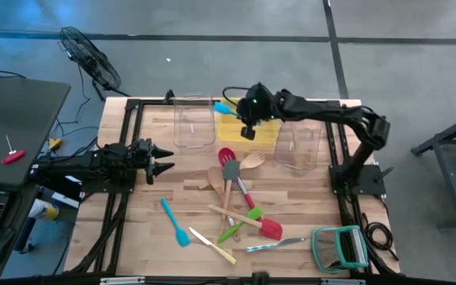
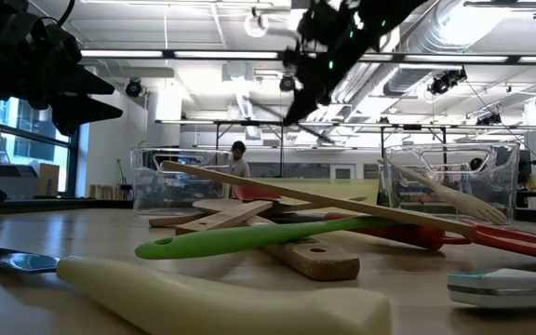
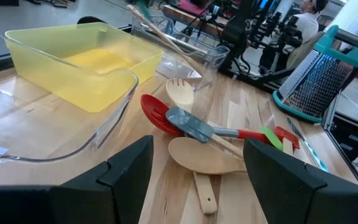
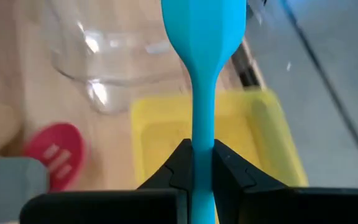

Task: Pick & Place Kitchen Items
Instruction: Put the top blue spatula into the yellow bin

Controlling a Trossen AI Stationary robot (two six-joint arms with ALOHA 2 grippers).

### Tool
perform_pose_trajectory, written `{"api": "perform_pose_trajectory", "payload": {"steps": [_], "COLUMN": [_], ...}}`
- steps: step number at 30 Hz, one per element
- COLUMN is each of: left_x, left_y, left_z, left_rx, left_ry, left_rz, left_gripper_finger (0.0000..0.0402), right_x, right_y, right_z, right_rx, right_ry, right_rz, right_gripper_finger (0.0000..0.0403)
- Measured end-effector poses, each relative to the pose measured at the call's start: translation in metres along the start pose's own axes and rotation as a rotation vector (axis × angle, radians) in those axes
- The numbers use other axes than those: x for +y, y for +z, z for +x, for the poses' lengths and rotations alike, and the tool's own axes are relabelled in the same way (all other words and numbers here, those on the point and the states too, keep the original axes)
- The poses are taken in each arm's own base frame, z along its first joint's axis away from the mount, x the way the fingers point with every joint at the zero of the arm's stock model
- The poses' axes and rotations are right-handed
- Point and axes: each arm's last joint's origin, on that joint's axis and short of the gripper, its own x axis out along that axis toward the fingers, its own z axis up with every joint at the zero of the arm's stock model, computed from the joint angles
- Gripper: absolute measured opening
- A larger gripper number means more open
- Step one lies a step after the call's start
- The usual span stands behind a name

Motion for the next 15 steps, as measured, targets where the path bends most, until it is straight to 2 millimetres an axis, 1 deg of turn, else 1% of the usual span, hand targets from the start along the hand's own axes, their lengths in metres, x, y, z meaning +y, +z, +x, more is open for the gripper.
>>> {"api": "perform_pose_trajectory", "payload": {"steps": [3, 7, 11, 15], "left_x": [0.000, 0.000, 0.000, 0.000], "left_y": [-0.001, -0.001, -0.001, 0.000], "left_z": [0.000, 0.000, 0.000, 0.000], "left_rx": [0.007, 0.010, 0.008, -0.003], "left_ry": [0.003, 0.006, 0.007, 0.003], "left_rz": [0.001, 0.002, 0.016, 0.028], "left_gripper_finger": [0.0246, 0.0246, 0.0246, 0.0246], "right_x": [-0.014, -0.023, -0.024, -0.022], "right_y": [-0.018, -0.038, -0.051, -0.059], "right_z": [0.020, 0.043, 0.061, 0.070], "right_rx": [0.103, 0.217, 0.283, 0.334], "right_ry": [0.009, 0.018, 0.028, 0.013], "right_rz": [0.041, 0.072, 0.085, 0.094], "right_gripper_finger": [0.0022, 0.0022, 0.0022, 0.0022]}}
